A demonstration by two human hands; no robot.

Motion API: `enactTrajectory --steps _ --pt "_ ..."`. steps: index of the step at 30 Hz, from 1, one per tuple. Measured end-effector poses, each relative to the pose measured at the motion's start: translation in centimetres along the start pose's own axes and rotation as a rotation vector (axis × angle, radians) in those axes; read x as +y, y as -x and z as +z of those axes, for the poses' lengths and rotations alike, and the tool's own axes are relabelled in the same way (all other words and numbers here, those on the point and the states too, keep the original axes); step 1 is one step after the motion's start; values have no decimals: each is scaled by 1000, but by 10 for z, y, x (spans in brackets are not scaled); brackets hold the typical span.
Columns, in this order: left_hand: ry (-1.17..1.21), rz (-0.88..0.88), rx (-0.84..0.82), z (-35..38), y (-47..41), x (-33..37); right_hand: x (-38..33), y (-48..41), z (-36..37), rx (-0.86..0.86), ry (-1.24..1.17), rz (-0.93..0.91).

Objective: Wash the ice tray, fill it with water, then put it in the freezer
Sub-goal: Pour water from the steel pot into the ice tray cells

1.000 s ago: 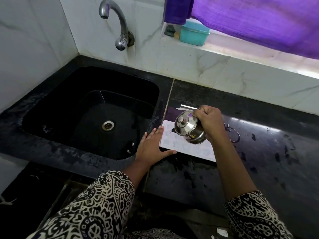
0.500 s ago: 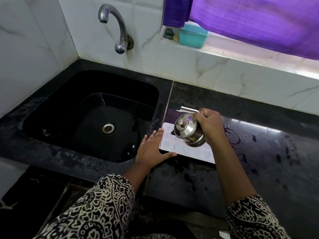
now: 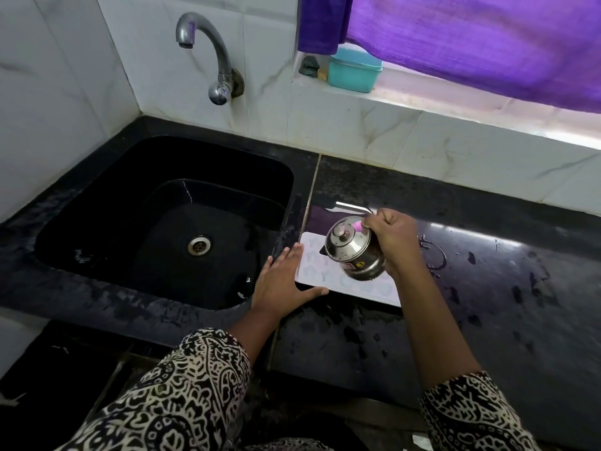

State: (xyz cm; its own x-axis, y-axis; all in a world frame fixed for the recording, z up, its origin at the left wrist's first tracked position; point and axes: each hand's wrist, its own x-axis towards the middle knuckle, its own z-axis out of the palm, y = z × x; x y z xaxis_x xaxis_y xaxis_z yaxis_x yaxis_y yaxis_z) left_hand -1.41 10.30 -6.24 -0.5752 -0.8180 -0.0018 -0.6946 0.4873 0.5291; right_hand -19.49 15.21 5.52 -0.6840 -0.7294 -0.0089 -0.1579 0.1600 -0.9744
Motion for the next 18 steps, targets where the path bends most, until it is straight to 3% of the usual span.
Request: enactTrajectory --steps 18 --pt "-2 5 3 2 -2 -1 -5 0 -2 -18 119 -88"
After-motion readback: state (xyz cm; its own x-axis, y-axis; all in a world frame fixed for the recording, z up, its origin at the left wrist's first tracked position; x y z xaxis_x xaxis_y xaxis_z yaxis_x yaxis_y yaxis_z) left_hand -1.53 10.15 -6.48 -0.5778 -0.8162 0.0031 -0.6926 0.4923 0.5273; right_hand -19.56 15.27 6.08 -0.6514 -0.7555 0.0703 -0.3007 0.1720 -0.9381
